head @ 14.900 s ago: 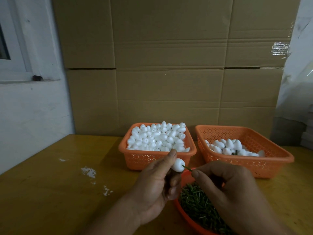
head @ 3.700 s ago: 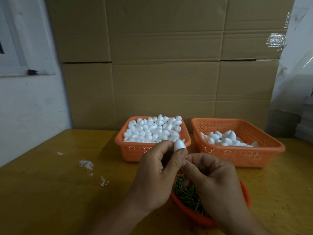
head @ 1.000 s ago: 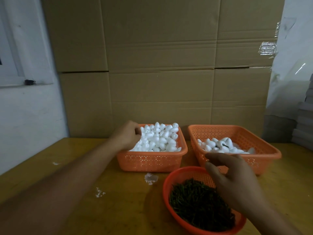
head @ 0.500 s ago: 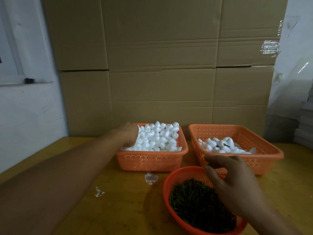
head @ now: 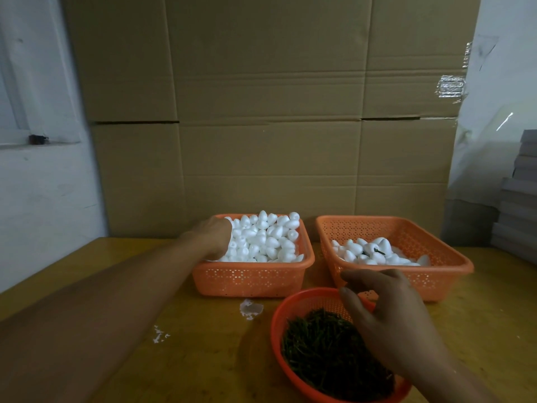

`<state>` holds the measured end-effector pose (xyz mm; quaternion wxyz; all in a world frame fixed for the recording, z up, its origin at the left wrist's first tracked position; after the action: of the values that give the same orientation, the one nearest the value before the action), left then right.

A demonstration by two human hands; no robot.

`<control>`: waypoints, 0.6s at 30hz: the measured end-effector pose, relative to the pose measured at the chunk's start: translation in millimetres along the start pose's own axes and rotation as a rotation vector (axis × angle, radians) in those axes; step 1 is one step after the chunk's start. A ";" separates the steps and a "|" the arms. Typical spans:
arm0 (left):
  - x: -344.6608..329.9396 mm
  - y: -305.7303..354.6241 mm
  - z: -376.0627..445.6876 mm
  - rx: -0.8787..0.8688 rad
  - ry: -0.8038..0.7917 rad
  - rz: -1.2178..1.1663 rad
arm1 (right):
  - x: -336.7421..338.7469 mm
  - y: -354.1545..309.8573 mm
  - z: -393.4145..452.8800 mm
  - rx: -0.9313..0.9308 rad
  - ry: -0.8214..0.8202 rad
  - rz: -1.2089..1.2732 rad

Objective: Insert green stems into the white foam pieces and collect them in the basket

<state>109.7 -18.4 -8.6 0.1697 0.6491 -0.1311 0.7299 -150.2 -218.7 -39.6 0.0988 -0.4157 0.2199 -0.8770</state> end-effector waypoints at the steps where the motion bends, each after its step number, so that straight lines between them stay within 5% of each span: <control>1: 0.8 1.5 -0.8 -0.014 0.017 -0.007 | 0.4 0.0 0.0 0.001 0.005 0.002; 18: 13.0 22.2 -47.3 -0.335 0.453 -0.623 | -0.2 -3.8 -2.0 0.004 -0.031 -0.027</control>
<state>56.4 -18.2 -0.8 0.5100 0.4443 -0.0049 0.7365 -151.6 -214.6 -39.1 0.0913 -0.4319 0.2110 -0.8721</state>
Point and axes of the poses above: each hand's wrist, its own z-axis towards the middle knuckle, its own x-axis out of the back of the hand, y = z × x, the point moved 3 cm from there along z, towards the middle knuckle, and after that the axes turned 5 degrees about -z, right-handed, at the moved point
